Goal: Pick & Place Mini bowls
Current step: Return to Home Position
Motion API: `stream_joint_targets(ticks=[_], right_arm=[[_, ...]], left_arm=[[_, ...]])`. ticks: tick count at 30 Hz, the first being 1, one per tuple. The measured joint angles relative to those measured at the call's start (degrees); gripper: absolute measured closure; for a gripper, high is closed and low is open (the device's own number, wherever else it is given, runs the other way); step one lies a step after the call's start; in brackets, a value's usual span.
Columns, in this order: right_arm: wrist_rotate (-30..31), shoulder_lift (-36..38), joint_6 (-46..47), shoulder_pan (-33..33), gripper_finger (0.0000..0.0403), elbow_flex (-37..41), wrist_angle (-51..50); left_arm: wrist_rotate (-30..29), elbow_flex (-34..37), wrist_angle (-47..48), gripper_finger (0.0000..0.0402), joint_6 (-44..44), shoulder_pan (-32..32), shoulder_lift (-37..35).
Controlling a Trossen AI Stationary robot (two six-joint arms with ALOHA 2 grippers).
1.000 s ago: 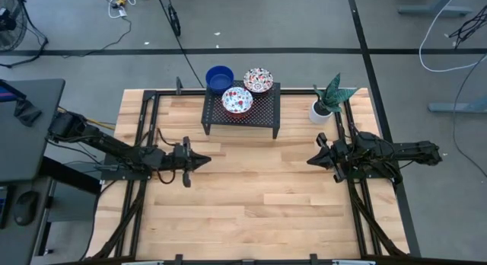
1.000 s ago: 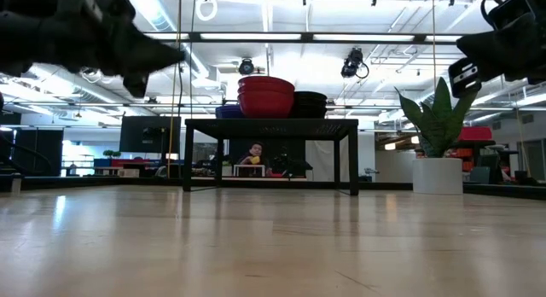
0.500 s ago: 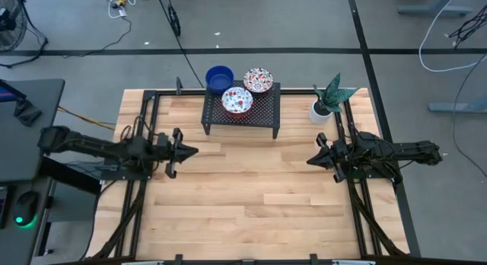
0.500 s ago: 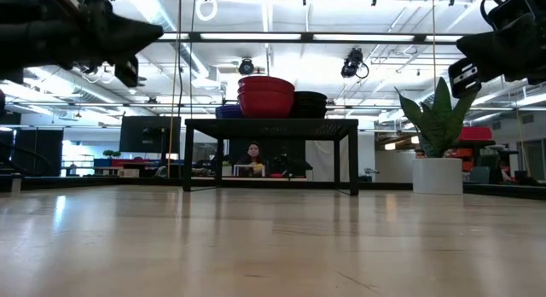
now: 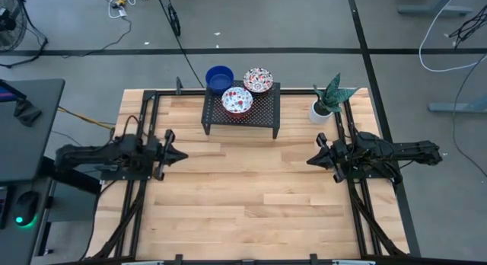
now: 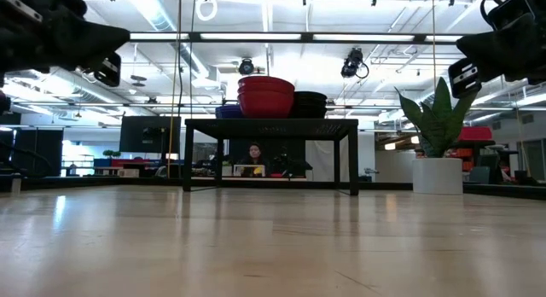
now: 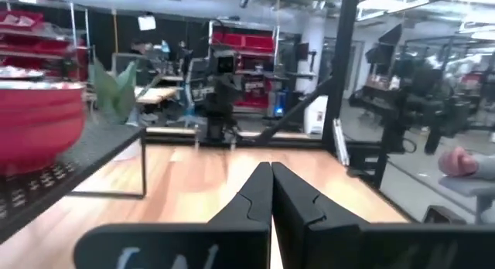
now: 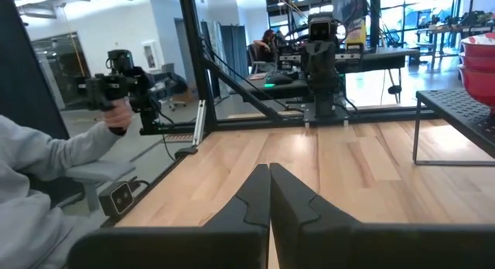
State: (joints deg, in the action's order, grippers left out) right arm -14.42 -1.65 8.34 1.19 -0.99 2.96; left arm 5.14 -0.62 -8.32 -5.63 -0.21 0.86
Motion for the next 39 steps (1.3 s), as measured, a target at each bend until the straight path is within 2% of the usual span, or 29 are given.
stream_joint_targets(ticks=[5, 9, 21, 39], right_arm=[[0.03, -0.17, 0.00, 0.00, 0.0398, 0.02, 0.36], [0.01, -0.28, -0.03, 0.00, 0.0398, 0.02, 0.64], [0.01, -0.61, -0.04, 0.02, 0.0398, 0.02, 0.43], [-0.02, -0.61, -0.07, 0.02, 0.0398, 0.02, 0.42]], left_arm=[[-0.57, -0.87, 3.56, 0.0398, 0.31, 0.00, 0.32], [-4.66, -0.48, 7.60, 0.0399, 1.60, -0.01, -0.74], [-5.81, 0.05, 6.84, 0.0372, 3.02, 0.00, 1.69], [-5.89, 0.17, 5.36, 0.0369, 2.85, 0.00, 1.75]])
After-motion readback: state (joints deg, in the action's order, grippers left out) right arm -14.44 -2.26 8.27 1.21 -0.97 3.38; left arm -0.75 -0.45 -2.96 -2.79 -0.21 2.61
